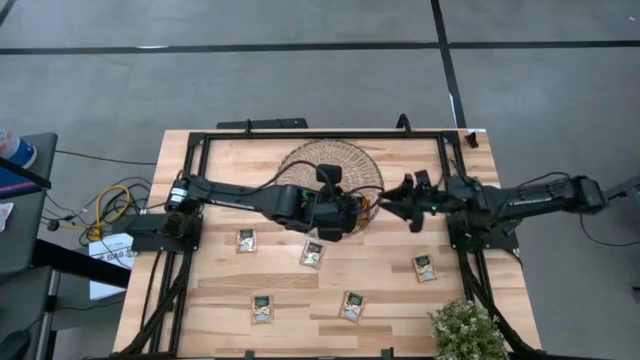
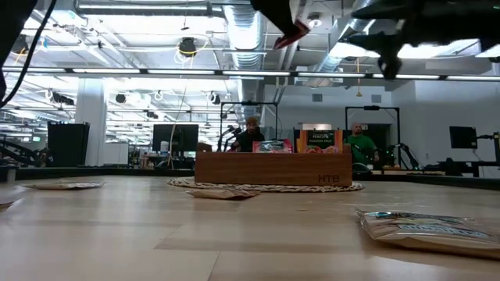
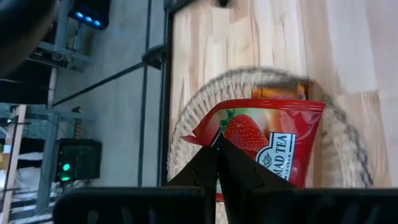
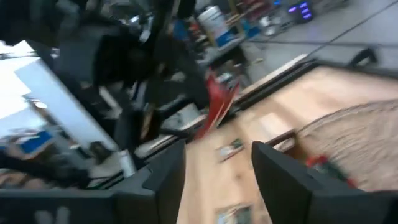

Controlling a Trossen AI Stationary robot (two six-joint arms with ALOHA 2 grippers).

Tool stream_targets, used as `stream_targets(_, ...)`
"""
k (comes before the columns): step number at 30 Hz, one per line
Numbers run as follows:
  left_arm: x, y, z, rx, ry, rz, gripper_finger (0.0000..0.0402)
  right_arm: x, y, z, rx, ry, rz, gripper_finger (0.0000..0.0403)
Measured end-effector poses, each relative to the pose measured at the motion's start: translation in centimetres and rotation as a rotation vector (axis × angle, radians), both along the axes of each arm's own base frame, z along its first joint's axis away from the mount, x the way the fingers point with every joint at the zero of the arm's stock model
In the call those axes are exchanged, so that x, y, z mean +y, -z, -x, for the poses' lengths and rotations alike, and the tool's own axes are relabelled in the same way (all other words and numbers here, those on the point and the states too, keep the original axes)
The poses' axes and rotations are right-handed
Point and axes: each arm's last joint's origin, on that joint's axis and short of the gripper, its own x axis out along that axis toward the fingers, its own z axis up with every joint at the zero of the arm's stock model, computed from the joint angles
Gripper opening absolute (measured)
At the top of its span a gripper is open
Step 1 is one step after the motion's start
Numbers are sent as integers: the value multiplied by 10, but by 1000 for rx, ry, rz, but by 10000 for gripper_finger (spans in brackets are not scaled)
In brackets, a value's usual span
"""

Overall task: Pick & Place Tea
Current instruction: Put the red tea bag into the middle section of the wooden organizer

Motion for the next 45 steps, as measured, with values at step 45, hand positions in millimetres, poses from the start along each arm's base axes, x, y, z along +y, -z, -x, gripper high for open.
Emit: stream_targets(45,19,11,5,64,-100,82,0,-31,-33,-107,307,-62,258,118)
